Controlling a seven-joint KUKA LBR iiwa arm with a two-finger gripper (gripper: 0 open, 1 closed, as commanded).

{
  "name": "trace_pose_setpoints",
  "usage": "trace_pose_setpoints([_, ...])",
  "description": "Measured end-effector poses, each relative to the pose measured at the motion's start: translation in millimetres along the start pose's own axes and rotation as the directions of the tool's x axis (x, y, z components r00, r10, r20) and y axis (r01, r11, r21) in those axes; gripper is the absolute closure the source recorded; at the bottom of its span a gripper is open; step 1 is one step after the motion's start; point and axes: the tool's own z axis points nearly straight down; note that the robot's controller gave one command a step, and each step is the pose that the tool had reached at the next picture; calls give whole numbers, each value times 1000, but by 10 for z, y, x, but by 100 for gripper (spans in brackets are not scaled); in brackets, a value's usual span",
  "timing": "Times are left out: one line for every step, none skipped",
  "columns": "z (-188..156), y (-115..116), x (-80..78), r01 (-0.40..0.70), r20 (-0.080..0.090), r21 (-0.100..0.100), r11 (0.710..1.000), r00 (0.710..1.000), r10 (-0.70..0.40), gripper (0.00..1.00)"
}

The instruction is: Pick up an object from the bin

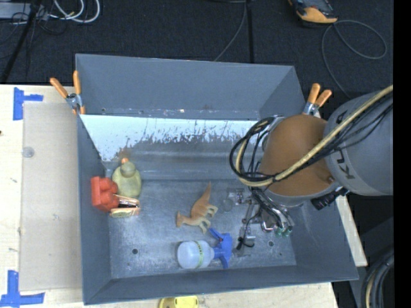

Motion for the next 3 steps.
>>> trace_pose_setpoints([-43, -2, -18, -1, 8, 0, 1000, 1000, 1, 100])
trace_pose_setpoints([-43, -2, -18, -2, 8, 0, 1000, 1000, 2, 0])
trace_pose_setpoints([-43, -3, -18, -2, 8, 0, 1000, 1000, 2, 0])
